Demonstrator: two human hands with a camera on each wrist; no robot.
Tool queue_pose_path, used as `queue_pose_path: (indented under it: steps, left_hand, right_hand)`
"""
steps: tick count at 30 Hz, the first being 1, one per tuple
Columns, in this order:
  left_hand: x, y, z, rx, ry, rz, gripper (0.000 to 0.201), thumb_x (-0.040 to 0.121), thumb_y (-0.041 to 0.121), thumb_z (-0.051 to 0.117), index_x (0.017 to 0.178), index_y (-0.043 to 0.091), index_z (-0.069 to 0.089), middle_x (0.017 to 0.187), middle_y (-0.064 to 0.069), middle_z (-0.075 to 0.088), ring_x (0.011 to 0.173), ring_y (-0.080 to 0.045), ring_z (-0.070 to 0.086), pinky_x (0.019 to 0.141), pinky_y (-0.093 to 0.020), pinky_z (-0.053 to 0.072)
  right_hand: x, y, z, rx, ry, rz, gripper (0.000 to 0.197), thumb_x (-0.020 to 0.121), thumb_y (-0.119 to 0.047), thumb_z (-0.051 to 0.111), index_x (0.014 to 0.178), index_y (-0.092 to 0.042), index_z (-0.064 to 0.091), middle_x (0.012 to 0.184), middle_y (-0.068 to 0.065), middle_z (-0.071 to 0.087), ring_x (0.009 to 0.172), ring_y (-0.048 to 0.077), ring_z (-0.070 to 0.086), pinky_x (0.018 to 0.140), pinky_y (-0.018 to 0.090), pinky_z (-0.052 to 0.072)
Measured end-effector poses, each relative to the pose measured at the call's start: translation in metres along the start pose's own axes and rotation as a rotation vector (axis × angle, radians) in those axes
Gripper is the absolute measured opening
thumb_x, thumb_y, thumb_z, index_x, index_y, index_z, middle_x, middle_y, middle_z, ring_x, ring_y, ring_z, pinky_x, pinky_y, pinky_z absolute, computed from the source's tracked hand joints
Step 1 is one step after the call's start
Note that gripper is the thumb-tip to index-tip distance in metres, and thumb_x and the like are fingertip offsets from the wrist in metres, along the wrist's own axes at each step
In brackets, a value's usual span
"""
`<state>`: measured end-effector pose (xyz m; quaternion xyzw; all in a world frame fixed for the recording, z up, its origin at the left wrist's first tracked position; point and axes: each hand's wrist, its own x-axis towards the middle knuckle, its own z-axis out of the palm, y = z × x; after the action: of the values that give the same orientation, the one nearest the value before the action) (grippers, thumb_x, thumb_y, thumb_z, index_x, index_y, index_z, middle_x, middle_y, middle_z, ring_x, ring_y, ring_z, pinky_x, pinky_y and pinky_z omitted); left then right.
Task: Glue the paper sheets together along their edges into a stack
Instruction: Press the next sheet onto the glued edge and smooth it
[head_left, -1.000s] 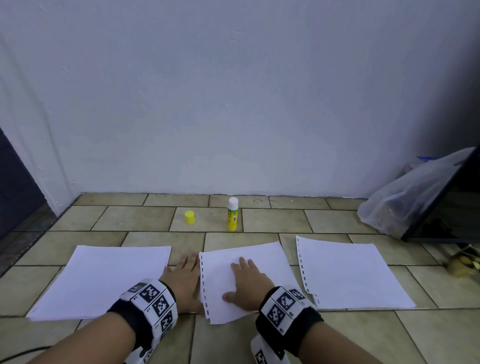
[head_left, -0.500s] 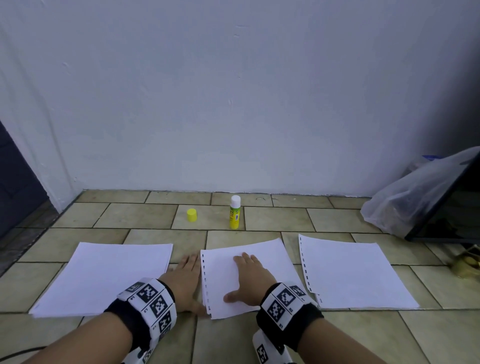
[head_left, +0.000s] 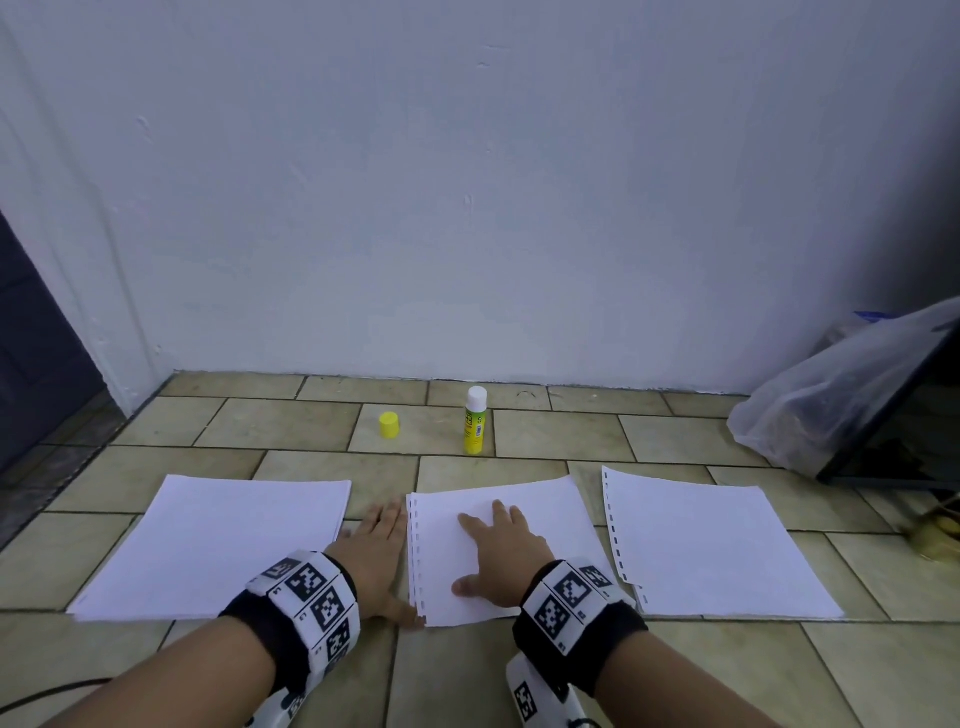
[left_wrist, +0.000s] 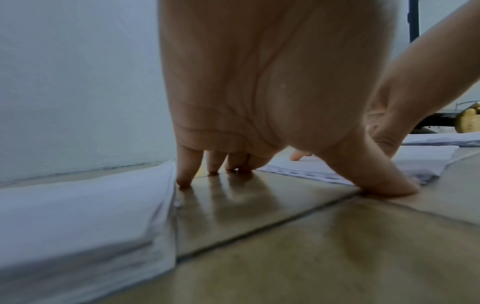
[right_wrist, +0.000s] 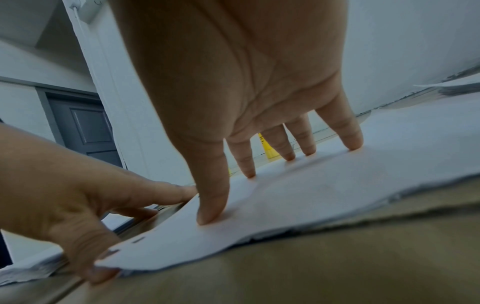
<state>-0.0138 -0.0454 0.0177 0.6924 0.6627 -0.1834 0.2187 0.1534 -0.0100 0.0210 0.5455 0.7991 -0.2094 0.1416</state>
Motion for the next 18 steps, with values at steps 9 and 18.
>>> queue_pose_path:
  steps: [9,18]
  left_hand:
    - [0.0001,0.0014,0.0008,0.007,-0.001,-0.013,0.124,0.079,0.060,0.065,0.149,0.007,-0.023,0.158,-0.006,-0.024,0.147,-0.022,-0.017,0.120,-0.044,0.006]
    - [-0.0005,0.0011,0.0020,-0.007,0.007,-0.020,0.126,0.077,0.062,0.066,0.149,0.006,-0.022,0.158,-0.004,-0.024,0.147,-0.022,-0.018,0.121,-0.044,0.006]
  right_hand:
    - [0.0009,-0.0039,-0.0039,-0.004,-0.009,-0.002,0.084,0.086,-0.049,0.061,0.151,-0.030,0.011,0.159,0.011,-0.001,0.146,0.032,0.000,0.114,0.054,0.021]
    - [0.0020,-0.0098,-0.0029,-0.014,0.063,0.012,0.079,0.083,-0.065,0.052,0.145,-0.024,0.027,0.154,0.012,0.015,0.140,0.033,0.017,0.105,0.052,0.032]
